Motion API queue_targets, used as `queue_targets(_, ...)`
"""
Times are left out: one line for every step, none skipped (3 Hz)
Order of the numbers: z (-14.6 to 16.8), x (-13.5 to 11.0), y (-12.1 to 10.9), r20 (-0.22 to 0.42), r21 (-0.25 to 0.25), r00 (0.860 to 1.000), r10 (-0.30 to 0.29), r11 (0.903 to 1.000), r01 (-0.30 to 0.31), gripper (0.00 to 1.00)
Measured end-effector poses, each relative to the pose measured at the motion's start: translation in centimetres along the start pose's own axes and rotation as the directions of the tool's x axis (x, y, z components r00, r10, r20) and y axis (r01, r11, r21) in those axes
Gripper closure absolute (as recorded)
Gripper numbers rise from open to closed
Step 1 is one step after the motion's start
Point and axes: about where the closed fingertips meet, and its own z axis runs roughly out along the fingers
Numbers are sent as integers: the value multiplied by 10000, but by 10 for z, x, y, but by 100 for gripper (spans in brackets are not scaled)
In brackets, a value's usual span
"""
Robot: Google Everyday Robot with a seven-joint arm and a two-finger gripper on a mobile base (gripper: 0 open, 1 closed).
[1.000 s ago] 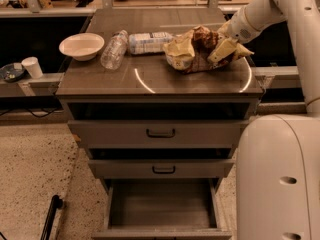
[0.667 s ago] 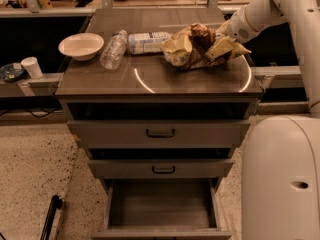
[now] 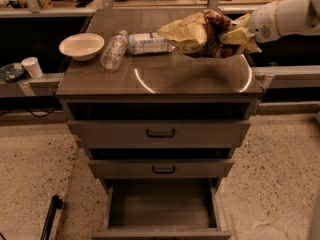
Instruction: Place brown chip bag into bottom drawer
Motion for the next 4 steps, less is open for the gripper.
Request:
queue_targets(-56, -30, 25, 947, 795, 9955, 0, 9968, -76, 100)
queue_targets(-83, -42, 73, 1106, 977, 9936, -236, 9951, 128, 100)
queue_targets(-67, -22, 129, 620, 381, 9979, 172, 9991, -196, 100)
queue_targets(-36, 9, 167, 60, -447, 9987, 497, 9978, -494, 100)
